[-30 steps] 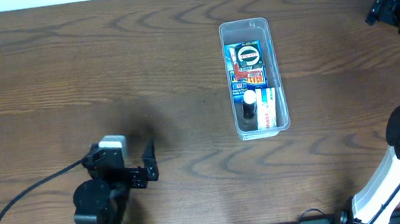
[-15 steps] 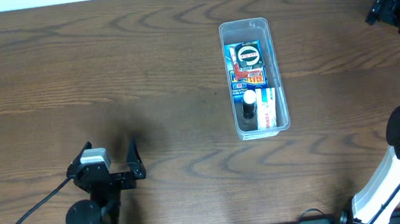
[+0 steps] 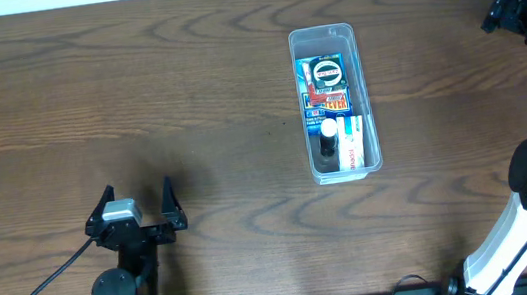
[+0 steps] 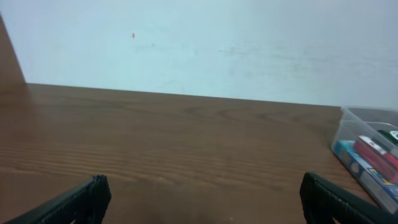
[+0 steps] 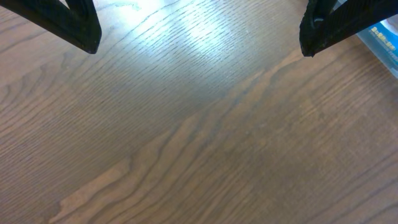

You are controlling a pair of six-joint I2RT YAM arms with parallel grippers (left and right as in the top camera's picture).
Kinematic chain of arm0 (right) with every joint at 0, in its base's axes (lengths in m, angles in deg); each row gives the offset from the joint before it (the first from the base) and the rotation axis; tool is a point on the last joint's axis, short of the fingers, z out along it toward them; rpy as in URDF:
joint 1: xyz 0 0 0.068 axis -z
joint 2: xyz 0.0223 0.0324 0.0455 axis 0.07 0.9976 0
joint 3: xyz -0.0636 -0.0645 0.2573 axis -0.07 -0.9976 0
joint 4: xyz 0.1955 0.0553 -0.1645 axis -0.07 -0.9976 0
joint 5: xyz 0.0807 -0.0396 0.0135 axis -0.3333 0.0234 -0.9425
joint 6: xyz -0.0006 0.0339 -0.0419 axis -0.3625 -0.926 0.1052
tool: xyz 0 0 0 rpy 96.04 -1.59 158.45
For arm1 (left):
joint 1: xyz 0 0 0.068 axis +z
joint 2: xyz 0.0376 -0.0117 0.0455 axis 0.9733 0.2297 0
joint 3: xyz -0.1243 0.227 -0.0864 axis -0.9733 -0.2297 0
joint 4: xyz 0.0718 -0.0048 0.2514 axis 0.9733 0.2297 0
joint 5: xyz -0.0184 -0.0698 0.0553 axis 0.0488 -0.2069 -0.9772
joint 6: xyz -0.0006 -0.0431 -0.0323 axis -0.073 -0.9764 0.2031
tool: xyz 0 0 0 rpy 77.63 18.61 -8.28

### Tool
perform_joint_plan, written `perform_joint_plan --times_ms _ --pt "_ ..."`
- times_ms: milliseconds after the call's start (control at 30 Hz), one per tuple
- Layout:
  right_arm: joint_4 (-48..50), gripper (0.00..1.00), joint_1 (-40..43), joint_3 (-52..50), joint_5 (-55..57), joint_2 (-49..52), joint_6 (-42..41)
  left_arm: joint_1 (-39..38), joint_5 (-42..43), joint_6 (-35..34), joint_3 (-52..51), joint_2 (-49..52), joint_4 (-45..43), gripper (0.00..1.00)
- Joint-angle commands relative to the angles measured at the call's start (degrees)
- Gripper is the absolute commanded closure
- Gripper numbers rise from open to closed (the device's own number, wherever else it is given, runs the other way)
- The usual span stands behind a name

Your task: Pack container

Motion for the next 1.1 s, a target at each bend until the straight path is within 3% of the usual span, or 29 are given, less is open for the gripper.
perform_joint_plan --times_ms 0,1067 --pt "-0.1 0.01 0.2 0.3 0.0 0.3 0.3 1.3 0.3 0.6 -1.0 -0.5 -0.5 0.02" --pt "-0.1 0.01 0.2 0.3 0.0 0.3 0.3 1.5 -0.3 0.6 -3.6 -0.3 2.4 0.02"
